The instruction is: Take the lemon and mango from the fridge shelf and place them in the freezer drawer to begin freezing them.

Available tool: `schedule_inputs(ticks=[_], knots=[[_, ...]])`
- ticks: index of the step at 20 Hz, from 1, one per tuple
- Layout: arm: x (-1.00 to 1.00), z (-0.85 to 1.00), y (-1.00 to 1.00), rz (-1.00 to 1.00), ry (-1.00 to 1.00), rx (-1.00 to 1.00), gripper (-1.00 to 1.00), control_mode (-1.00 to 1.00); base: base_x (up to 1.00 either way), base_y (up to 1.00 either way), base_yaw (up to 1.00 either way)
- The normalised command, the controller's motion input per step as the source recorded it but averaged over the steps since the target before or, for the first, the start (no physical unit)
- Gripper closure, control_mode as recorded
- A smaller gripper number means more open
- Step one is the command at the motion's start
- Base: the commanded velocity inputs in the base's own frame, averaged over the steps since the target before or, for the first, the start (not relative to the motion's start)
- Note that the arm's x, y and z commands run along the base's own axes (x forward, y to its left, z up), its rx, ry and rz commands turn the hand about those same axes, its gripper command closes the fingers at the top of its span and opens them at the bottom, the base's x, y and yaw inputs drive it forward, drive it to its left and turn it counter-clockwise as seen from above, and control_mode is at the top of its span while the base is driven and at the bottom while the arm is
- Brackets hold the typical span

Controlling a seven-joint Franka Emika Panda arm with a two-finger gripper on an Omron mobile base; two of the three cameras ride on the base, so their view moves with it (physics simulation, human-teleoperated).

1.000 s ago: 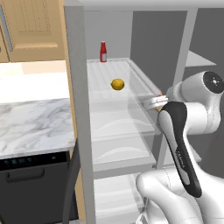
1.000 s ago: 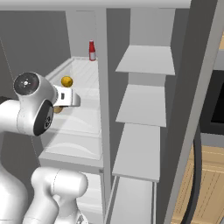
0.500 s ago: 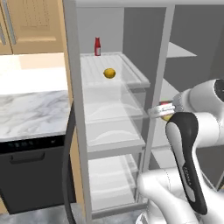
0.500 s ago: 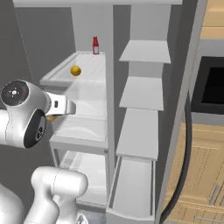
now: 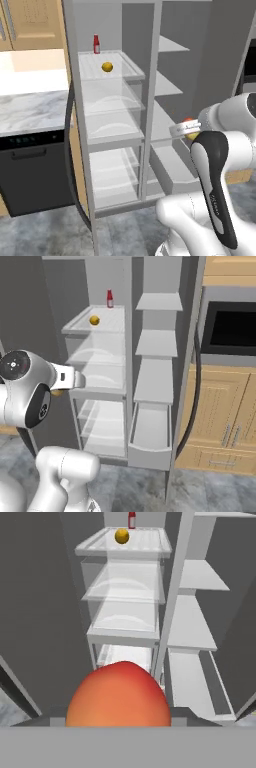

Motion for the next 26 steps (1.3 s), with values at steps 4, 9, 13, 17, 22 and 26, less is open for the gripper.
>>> schedule_inputs(ticks=[4,9,13,17,22,26], knots=[[0.0,0.0,0.0,0.0,0.0,0.0,1.0,1.0,-0.2,-0.04,-0.14],[0.0,0.0,0.0,0.0,0.0,0.0,1.0,1.0,0.39,-0.08,-0.07],[0.0,0.0,0.0,0.0,0.0,0.0,1.0,1.0,0.23,-0.09,-0.05],[0.0,0.0,0.0,0.0,0.0,0.0,1.0,1.0,0.48,-0.04,-0.05],[0.0,0.0,0.0,0.0,0.0,0.0,1.0,1.0,0.41,-0.06,-0.05],[0.0,0.0,0.0,0.0,0.0,0.0,1.0,1.0,0.19,-0.13,-0.05]])
